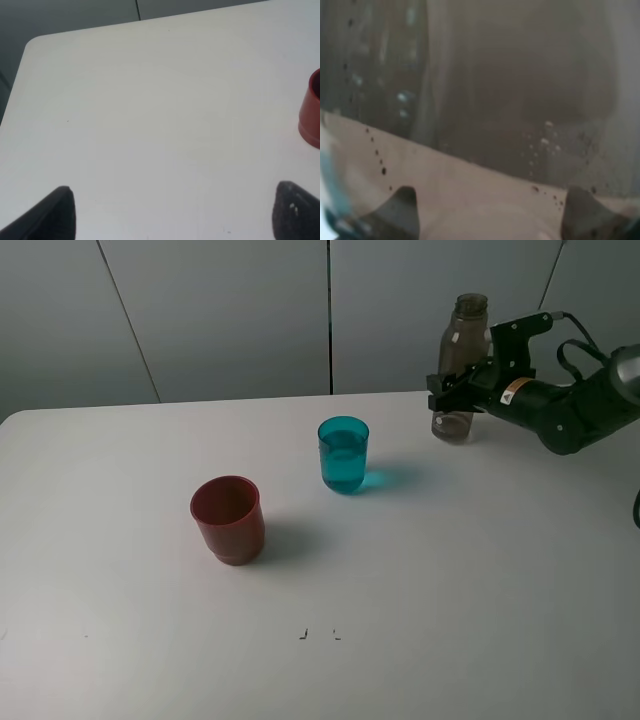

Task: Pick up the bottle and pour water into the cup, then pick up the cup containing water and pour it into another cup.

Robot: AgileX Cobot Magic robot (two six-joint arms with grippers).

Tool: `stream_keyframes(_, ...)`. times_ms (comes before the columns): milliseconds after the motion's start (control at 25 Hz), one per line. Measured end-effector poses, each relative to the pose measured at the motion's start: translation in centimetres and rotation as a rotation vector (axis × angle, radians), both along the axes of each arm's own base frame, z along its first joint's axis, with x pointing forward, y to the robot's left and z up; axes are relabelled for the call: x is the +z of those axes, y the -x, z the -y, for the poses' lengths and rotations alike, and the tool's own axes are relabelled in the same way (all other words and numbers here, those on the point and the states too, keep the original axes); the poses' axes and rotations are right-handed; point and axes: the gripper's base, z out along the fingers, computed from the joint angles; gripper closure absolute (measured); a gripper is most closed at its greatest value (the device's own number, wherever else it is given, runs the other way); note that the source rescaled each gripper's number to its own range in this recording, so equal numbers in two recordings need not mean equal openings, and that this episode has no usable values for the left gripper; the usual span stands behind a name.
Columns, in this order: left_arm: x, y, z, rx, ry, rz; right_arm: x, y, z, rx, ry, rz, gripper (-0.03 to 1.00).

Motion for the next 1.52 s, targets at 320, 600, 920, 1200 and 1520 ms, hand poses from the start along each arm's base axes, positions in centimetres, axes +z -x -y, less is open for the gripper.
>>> stream_keyframes(320, 0.0, 0.0, 0.0, 0.0, 0.0, 0.0, 0.3, -0.2, 0.2, -0.012, 0.006, 0.033, 0.94)
stream_keyframes(600, 0.0, 0.0, 0.0, 0.0, 0.0, 0.0, 0.3, -0.3, 0.9, -0.048, -0.008, 0.034, 0.94)
stream_keyframes(920, 0.0, 0.0, 0.0, 0.0, 0.0, 0.0, 0.1, -0.3, 0.9, -0.053, 0.003, 0.01, 0.94)
stream_keyframes(1200, 0.0, 0.0, 0.0, 0.0, 0.0, 0.0, 0.0, -0.2, 0.9, -0.055, 0.006, 0.002, 0.94)
stream_keyframes(1520, 0.0, 0.0, 0.0, 0.0, 0.0, 0.0, -0.7, -0.2, 1.0, -0.059, -0.003, -0.021, 0.94)
